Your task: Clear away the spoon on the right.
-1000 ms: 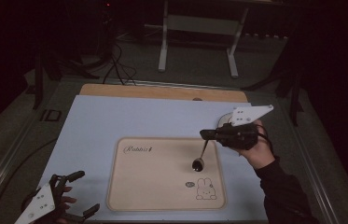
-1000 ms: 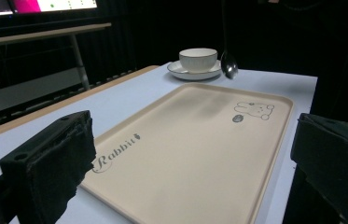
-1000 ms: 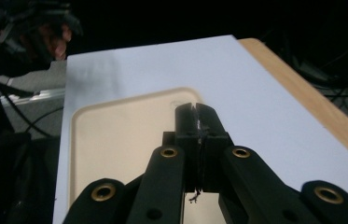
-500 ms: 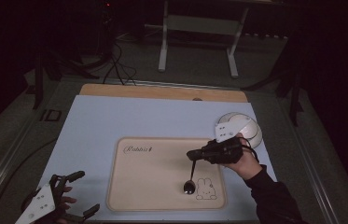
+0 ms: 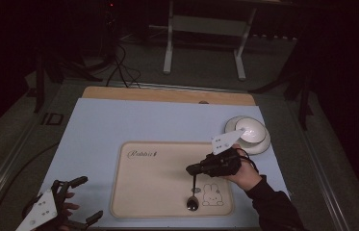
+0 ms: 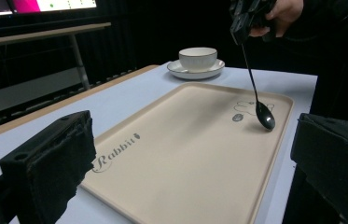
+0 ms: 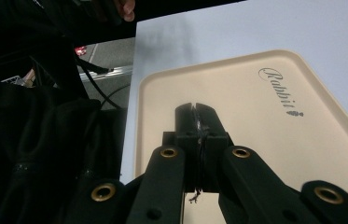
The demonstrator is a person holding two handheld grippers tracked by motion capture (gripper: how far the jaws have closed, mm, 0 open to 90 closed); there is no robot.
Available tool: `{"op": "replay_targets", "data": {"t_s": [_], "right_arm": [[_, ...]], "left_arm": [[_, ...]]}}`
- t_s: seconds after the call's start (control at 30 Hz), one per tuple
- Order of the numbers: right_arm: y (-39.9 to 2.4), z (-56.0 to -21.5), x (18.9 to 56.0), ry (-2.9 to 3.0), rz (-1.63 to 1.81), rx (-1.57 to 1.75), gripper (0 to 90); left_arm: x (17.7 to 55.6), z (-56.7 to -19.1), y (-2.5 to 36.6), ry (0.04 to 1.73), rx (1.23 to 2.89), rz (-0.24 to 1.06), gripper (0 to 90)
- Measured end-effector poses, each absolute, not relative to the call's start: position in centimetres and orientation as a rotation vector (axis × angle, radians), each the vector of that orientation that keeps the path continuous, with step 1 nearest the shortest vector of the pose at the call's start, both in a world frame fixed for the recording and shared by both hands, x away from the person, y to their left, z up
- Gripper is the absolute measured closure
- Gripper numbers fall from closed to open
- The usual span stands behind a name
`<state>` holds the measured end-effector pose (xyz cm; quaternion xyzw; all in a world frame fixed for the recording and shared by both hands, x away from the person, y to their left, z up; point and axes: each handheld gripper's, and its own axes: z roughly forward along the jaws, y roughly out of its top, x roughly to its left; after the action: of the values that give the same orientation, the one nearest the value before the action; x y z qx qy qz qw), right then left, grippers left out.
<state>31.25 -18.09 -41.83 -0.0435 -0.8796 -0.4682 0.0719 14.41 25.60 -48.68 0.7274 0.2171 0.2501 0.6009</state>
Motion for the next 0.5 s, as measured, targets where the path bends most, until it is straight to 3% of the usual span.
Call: {"op": "replay_targets", "data": {"t_s": [0.5], "right_arm": [[-18.3,-43.2,32.8,-2.648,-1.420,-0.221,86.3]], "left_arm": [[14.4,-48.7,25.6,0.501,1.685,0.574,0.0]]}}
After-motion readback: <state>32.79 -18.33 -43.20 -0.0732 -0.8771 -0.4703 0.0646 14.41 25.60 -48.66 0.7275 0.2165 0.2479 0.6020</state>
